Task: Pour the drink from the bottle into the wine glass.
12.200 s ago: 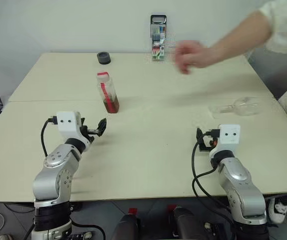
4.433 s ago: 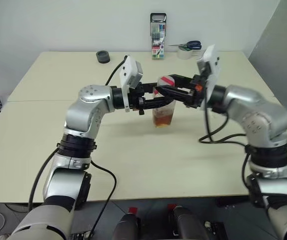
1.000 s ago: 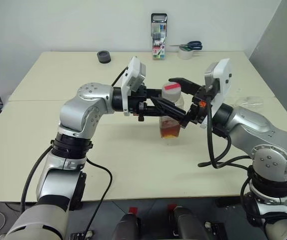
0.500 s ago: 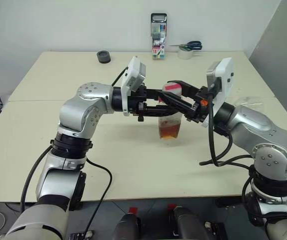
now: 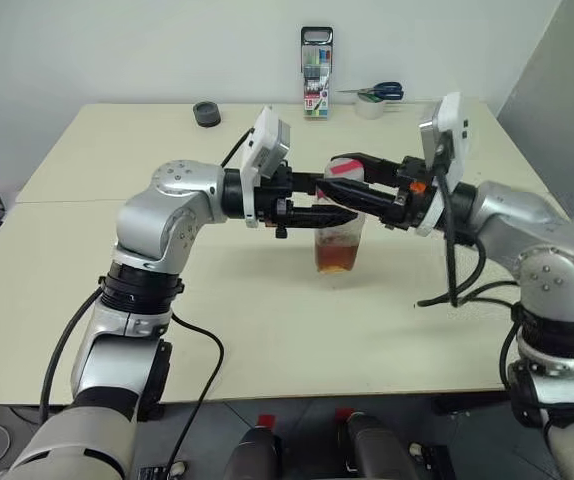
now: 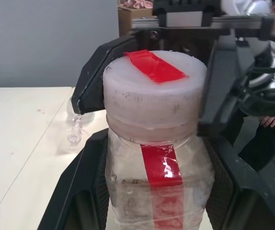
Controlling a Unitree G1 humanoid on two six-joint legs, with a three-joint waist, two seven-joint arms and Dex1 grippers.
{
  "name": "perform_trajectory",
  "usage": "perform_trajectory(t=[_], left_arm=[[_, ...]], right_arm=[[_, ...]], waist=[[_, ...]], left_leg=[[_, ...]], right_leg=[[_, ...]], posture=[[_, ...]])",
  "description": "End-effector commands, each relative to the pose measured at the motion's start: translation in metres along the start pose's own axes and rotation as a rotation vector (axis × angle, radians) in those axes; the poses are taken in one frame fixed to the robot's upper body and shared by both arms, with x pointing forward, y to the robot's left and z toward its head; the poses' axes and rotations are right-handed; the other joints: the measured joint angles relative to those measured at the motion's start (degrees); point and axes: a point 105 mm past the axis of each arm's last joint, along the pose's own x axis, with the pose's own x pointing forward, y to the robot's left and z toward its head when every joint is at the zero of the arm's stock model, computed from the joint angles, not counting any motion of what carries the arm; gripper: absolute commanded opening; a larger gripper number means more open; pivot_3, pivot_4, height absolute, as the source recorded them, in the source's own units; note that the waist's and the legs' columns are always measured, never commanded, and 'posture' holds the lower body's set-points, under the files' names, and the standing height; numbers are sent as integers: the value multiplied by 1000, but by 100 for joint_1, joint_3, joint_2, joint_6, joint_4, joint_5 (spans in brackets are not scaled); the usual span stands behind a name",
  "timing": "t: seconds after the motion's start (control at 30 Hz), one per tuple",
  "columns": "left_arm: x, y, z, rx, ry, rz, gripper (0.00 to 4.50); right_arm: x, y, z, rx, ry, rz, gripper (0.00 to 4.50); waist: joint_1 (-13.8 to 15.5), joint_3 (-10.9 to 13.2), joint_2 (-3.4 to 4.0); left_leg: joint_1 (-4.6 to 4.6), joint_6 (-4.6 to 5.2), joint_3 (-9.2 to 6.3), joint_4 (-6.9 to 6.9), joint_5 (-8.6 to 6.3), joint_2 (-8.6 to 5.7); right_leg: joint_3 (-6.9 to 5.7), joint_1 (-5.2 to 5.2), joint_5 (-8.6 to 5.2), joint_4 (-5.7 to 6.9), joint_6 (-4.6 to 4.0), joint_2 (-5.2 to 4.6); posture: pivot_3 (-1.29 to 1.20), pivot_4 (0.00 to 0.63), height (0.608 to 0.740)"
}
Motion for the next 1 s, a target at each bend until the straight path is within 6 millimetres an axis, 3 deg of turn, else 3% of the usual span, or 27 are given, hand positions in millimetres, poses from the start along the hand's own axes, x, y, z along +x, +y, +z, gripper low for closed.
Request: perform_trajectory(t=[0.03, 0.2, 0.37, 0.63, 0.8, 1.0], left_arm=[[5, -8, 17, 67, -16, -51, 2136], [2, -11, 18, 62, -12, -53, 2136], [2, -10, 16, 56, -13, -41, 2136], [3, -6, 13, 48, -26, -30, 2136], [6, -4, 12, 46, -37, -29, 2136], [8, -2, 12, 47, -48, -22, 2136]], right_arm=[[18, 25, 1, -29, 5, 305, 1925], [15, 11, -3, -16, 45, 355, 1925], [6, -1, 2, -22, 35, 255, 1925], [-27, 1, 14, 6, 26, 106, 4487], [-34, 2, 23, -5, -44, -46, 4487], [-23, 13, 15, -94, -53, -198, 4487]], waist=[[-3, 0, 0], [-1, 0, 0], [11, 0, 0], [29, 0, 0], [18, 0, 0], [16, 0, 0]], left_leg=[[0, 0, 2, -2, 0, 1], [-2, -2, 2, 0, 1, 2], [-4, -23, -19, 1, 12, 1], [-11, -24, -31, 3, 13, -4], [-10, -24, -30, 1, 13, -1], [-9, -24, -29, 1, 13, 1]], right_leg=[[0, 0, 0, 0, 0, 1], [0, -2, 0, -1, 0, -1], [3, -4, 0, 0, 0, -5], [0, -7, 0, -3, 0, -22], [1, -7, 0, 0, 0, -27], [2, -8, 0, 2, 0, -27]], posture=[[0, 150, 740], [0, 150, 740], [0, 150, 740], [0, 150, 740], [0, 150, 740], [0, 150, 740]])
